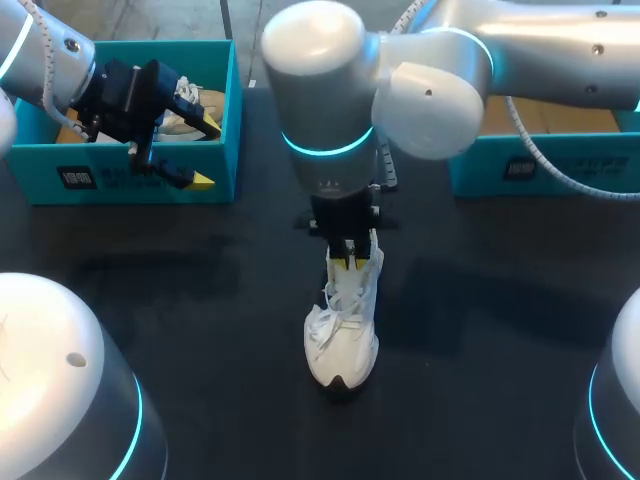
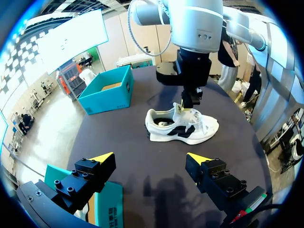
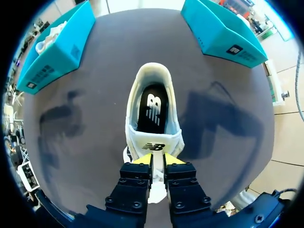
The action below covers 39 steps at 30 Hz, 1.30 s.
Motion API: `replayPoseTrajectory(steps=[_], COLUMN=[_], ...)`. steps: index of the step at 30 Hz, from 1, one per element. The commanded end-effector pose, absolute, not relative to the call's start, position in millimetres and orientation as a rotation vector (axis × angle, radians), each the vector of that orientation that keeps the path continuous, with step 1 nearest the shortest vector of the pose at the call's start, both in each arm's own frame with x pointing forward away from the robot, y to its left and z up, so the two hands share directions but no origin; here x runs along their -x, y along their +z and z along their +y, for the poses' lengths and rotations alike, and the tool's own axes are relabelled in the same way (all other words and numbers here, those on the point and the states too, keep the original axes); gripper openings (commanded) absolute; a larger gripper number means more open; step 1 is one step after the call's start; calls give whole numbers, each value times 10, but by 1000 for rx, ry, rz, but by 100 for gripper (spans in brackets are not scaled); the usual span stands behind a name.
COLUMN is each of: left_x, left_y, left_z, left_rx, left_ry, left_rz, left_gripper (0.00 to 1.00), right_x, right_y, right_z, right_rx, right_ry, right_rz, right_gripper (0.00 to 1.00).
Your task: Take the shoe out of the shoebox, open the shoe tongue, remove and reinsert the insole, then place the shoe into the shoebox
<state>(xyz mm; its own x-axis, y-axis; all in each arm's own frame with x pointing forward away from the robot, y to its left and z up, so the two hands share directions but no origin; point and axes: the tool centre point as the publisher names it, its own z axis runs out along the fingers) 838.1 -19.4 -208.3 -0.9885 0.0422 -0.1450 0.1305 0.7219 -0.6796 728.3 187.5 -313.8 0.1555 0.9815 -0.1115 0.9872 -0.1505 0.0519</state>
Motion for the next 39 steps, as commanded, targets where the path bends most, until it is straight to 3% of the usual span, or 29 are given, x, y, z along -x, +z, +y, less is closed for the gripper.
replayPoseTrajectory(steps=[1, 13, 27, 39], left_x=[-8376, -8376, -8376, -8376], left_y=[-2081, -2081, -2081, -2081], left_z=[-192, -192, -192, -192], left_rx=[-142, -142, -142, -142], left_ry=[-1116, -1116, -1116, -1116], left_rz=[2805, 2805, 2805, 2805], left_gripper=[100, 100, 100, 100], right_x=[-7333, -7375, -7514, -7518], right_y=[-3271, -3150, -3448, -3113], right_z=[1966, 1869, 1883, 1720], right_rx=[-2383, -2333, -2332, -2067], right_ry=[-70, -44, -63, 43], right_rz=[1869, 1877, 1957, 2050], right_gripper=[13, 26, 25, 33])
